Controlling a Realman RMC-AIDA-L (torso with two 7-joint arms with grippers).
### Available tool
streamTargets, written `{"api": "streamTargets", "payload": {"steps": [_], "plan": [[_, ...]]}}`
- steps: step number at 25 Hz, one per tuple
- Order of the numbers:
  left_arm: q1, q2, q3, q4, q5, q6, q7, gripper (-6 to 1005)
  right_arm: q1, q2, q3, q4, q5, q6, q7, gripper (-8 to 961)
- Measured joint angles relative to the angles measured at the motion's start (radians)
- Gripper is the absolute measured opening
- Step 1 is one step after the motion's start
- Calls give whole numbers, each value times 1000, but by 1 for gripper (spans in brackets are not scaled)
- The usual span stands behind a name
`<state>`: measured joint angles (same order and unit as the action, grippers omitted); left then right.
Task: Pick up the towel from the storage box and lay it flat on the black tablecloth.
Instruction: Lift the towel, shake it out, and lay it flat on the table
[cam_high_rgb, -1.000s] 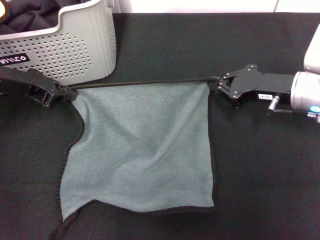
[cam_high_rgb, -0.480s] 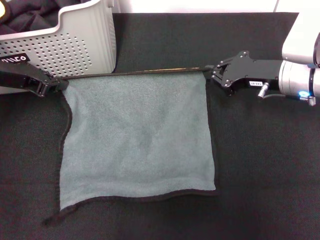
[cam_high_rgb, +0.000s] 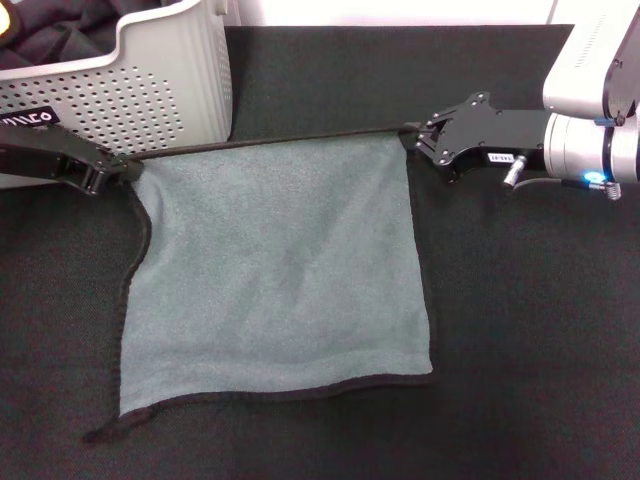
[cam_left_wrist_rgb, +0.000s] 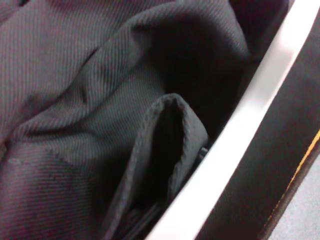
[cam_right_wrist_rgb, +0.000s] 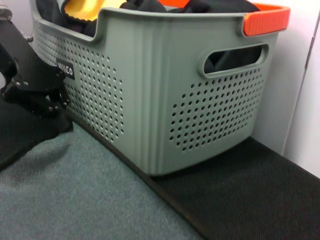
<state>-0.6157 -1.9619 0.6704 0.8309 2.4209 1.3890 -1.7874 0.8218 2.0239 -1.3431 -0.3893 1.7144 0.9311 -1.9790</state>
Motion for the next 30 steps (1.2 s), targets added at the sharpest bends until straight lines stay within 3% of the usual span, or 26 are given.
{"api": "streamTargets", "payload": {"steps": [16, 26, 30], "plan": [[-5, -20, 26, 1, 0, -28, -1, 35, 20, 4, -44, 10, 2, -55, 8, 51], [-1, -20, 29, -2, 5, -31, 0, 45, 14, 4, -38, 7, 14, -71, 30, 91], [0, -34, 33, 2, 22, -40, -7, 49, 11, 5, -37, 5, 16, -83, 46, 107]]}}
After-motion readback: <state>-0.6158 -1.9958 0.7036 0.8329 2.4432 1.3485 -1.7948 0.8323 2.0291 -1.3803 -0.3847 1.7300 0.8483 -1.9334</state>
